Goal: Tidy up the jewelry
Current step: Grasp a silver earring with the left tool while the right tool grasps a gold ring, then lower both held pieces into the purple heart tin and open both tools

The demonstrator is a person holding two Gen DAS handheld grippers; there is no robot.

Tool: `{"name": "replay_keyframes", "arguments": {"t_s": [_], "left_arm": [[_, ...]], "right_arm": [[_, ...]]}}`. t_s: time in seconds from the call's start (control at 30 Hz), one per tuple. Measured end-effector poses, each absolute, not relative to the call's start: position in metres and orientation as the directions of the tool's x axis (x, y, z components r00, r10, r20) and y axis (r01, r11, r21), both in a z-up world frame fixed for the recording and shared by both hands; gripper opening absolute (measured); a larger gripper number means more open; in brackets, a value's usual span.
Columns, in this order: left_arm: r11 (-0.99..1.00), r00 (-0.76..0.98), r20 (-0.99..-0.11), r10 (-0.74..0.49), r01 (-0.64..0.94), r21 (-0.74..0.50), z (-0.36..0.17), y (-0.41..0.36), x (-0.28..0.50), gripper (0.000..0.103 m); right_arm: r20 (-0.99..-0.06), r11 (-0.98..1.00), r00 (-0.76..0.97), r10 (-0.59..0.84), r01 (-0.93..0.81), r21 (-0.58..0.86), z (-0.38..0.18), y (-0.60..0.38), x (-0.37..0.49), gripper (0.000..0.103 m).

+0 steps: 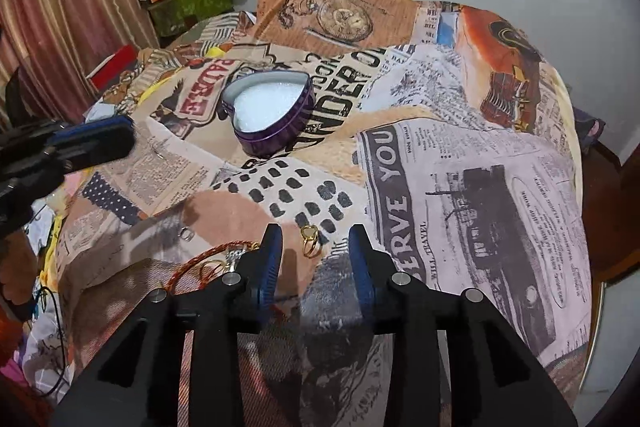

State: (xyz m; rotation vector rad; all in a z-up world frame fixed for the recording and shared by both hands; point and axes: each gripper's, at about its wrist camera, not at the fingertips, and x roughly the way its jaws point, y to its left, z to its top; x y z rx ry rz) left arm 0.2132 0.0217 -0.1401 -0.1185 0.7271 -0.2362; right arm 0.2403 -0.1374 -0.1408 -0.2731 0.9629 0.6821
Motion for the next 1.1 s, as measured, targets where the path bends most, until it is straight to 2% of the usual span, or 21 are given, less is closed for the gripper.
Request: {"name": "replay_keyframes", "arguments": {"t_s": [0.17, 0.23, 0.3, 0.7, 1.1], "left_arm": [[0.970, 0.723, -0.647, -0.240, 0.155, -0.187, -0.143, 0.028, 0.217, 0.008], [0.971, 0.724, -0.648, -0.236, 0.149, -0.187, -0.145, 0.031, 0.219, 0.008], [0.972, 0.725, -0.649, -0.230, 0.140, -0.188, -0.146, 0.034, 0.222, 0.008], [0.982, 0.751, -0.634, -0.185, 0.119, -0.146, -0.140, 0.047, 0.232, 0.008], [0.988, 0.795, -0.587, -0.152, 0.111, -0.106, -0.118, 0.059, 0.250, 0.008]], "right_arm": [[-0.846, 0.755, 0.342, 0.409, -0.647, 0.104, -0.153, -0.133, 0.245, 0.031], [-0.850, 0.754, 0.337, 0.405, -0.648, 0.102, -0.158, -0.131, 0.247, 0.027], [-0.849, 0.753, 0.343, 0.402, -0.651, 0.094, -0.159, -0.130, 0.248, 0.017], [-0.829, 0.763, 0.364, 0.424, -0.637, 0.111, -0.146, -0.134, 0.251, 0.017], [-0.747, 0.768, 0.453, 0.486, -0.630, 0.117, -0.097, -0.128, 0.264, 0.017]]}}
